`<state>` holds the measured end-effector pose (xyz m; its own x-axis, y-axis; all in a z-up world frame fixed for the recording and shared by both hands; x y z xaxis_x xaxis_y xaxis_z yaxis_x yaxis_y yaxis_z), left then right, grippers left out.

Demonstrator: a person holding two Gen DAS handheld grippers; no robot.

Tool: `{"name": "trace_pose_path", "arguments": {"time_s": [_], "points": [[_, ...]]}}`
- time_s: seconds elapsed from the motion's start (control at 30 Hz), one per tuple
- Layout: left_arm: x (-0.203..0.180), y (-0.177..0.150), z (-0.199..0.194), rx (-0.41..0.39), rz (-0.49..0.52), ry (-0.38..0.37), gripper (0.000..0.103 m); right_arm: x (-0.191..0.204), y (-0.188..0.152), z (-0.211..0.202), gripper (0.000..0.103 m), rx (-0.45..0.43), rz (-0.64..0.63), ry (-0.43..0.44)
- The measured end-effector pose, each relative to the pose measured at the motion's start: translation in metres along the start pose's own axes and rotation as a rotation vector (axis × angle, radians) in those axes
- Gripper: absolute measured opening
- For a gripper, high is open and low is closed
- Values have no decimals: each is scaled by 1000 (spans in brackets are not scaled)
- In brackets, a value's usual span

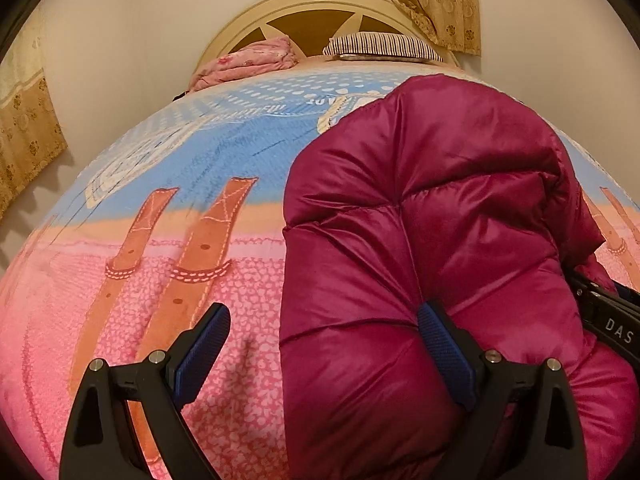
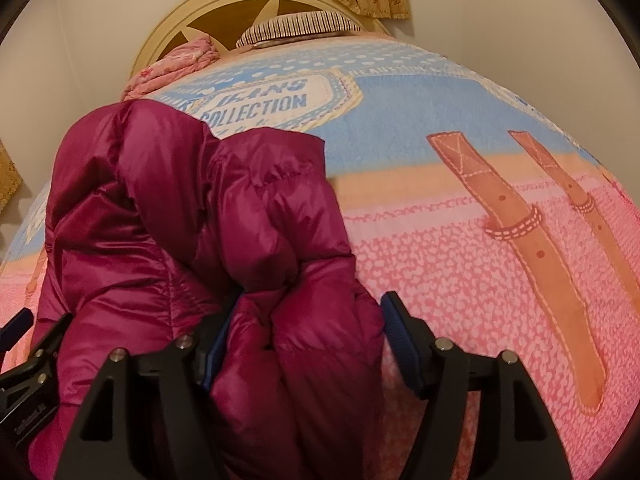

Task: Fold large clothes

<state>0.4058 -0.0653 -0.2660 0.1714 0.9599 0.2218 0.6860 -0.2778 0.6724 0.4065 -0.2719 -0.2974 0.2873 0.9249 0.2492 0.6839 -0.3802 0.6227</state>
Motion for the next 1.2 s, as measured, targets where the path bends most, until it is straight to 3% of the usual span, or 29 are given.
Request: {"name": "trace_pose_path", "arguments": {"time_s": [0.23,0.4,0.53,0.57,0.7,0.83,0.9,0.97,1.07,1.2], "points": [[1,-1,6,9,-13,-46,96,0,-3,-3,71,9,4,20],[-4,0,5,1,12,-67,94,1,-6,-6,61,16,2,61],[-14,2,-1,-37,58,-99,74,9,-9,-10,45,6,-18,104],[-16,3,-3,-42,68,-92,73,10,-10,-11,43,6,-22,109],[-16,2,-3,-41,63,-108,71,14,-10,-11,41,-2,-33,108],[-22,3,-7,-53,88,-120,58,16,-12,-11,43,0,-40,104],[-26,4,-11,-66,116,-111,52,18,-11,-12,31,-7,-41,120],[-26,6,-16,-72,140,-90,37,23,-13,-17,25,-16,-59,147],[-20,10,-28,-79,152,-52,25,24,-13,-25,23,-32,-58,180],[-11,12,-49,-98,157,-32,19,26,-15,-38,22,-50,-62,213]]}}
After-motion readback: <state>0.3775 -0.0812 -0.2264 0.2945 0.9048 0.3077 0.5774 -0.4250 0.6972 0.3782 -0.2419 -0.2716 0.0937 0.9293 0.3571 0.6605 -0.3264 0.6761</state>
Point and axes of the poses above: each gripper's, at about its wrist camera, not at the fingertips, and z roughly the way its jaws point, x to its left, y to its top, the point moved 9 cm from there along z, roughly the way its jaws point, and after that the axes turned 12 degrees about z, right-handed, at the moved point
